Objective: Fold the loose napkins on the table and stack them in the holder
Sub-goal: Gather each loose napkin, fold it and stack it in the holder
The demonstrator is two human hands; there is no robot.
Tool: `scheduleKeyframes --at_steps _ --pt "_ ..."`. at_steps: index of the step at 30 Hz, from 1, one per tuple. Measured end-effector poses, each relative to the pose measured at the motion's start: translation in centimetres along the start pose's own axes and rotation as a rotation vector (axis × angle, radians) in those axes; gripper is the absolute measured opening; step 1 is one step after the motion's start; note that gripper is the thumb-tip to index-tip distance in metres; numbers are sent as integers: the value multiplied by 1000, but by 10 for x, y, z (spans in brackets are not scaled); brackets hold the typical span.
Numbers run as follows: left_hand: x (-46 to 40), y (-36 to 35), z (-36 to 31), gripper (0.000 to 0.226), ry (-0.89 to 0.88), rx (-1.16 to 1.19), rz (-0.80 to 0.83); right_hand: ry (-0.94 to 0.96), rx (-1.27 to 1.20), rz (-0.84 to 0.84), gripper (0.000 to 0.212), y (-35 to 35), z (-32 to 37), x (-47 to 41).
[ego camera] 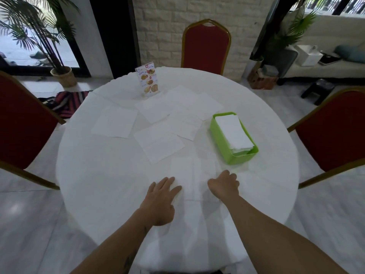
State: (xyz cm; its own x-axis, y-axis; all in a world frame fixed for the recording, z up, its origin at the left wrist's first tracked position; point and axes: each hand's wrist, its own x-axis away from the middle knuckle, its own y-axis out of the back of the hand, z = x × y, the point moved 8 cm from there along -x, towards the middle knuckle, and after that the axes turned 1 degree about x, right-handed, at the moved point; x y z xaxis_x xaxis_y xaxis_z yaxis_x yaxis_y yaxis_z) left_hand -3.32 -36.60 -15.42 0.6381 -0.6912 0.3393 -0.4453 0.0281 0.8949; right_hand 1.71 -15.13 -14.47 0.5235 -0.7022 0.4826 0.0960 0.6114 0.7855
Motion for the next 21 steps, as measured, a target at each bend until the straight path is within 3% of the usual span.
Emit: scheduleKeyframes --at_steps 9,14,18,21 --pt "-6 8 2 68 -4 42 4 57 -330 103 53 -24 17 15" --pt "-10 14 9 62 -3 153 -74 -4 -548 253 18 -36 28 19" --pt "-6 20 25 50 6 330 -231 -45 -656 358 33 -42 38 24" --pt "1 27 41 43 87 422 -334 47 -505 353 42 -43 44 27"
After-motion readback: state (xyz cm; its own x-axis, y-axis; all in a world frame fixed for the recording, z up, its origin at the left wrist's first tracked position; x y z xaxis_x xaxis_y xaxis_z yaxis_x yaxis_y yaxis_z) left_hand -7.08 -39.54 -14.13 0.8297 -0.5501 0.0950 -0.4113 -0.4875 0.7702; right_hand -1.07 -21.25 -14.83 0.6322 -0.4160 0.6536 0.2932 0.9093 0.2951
